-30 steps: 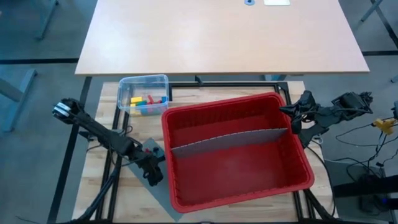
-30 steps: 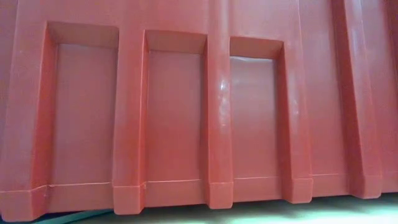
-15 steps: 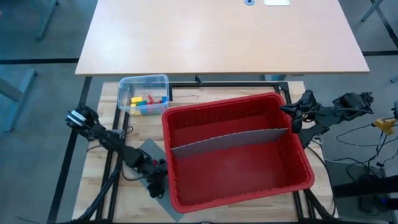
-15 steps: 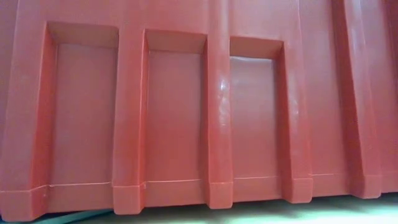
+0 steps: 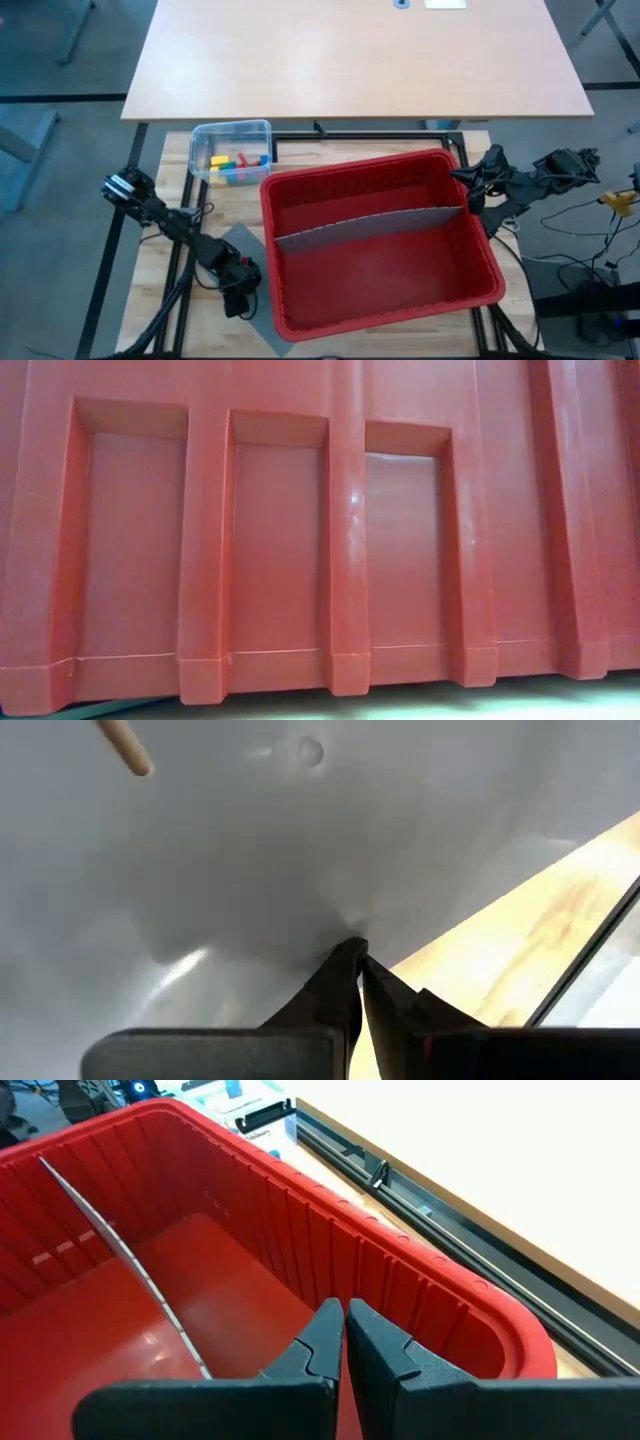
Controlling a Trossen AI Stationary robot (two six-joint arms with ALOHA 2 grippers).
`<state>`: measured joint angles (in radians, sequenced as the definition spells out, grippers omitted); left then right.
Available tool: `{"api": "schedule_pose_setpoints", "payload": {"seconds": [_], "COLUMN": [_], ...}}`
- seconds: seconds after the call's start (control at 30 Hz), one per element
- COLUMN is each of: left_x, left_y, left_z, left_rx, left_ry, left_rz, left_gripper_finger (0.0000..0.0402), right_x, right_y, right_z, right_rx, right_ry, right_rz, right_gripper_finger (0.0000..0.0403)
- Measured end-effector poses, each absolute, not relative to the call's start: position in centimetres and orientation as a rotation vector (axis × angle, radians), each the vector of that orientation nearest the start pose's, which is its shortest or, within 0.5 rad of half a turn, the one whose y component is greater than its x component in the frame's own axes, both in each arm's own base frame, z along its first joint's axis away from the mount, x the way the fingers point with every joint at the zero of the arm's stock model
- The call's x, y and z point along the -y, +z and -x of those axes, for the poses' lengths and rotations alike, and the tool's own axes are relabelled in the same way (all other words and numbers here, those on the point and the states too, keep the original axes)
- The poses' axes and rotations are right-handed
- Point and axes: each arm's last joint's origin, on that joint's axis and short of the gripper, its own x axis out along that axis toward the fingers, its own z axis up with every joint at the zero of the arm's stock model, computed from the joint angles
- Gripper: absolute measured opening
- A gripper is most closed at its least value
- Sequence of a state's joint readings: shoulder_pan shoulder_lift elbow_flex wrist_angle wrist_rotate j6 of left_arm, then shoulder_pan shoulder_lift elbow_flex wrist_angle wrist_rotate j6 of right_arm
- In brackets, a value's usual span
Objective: Sort blocks
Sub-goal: Insert the bin divider into the red bin
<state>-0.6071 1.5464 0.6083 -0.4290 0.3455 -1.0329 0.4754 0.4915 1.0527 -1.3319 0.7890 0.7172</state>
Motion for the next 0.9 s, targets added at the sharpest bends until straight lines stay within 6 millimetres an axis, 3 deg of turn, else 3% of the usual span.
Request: {"api": "schedule_pose_setpoints", "payload": {"seconds": [0.27, 0.6, 0.9], "left_x": [13.4, 11.7, 8.5], "left_y": [11.3, 11.5, 12.9], "left_z": [-17.9, -17.7, -16.1], "left_rx": [-1.653, -1.706, -1.639], "left_ry": [0.064, 0.243, 0.549], "left_rz": [0.639, 0.703, 0.542], "left_gripper_finger": [0.0000, 0.0000, 0.0001], "right_x": [0.6, 0.6, 0.6], "right_y": [34.8, 34.8, 34.8], "right_z": [-3.2, -3.2, -3.2], "right_rx": [-0.478, -0.478, -0.479], "right_ry": [-0.496, -0.496, -0.495], "right_rz": [-0.231, -0.228, -0.227], "right_gripper_finger": [0.0000, 0.0000, 0.0000]}}
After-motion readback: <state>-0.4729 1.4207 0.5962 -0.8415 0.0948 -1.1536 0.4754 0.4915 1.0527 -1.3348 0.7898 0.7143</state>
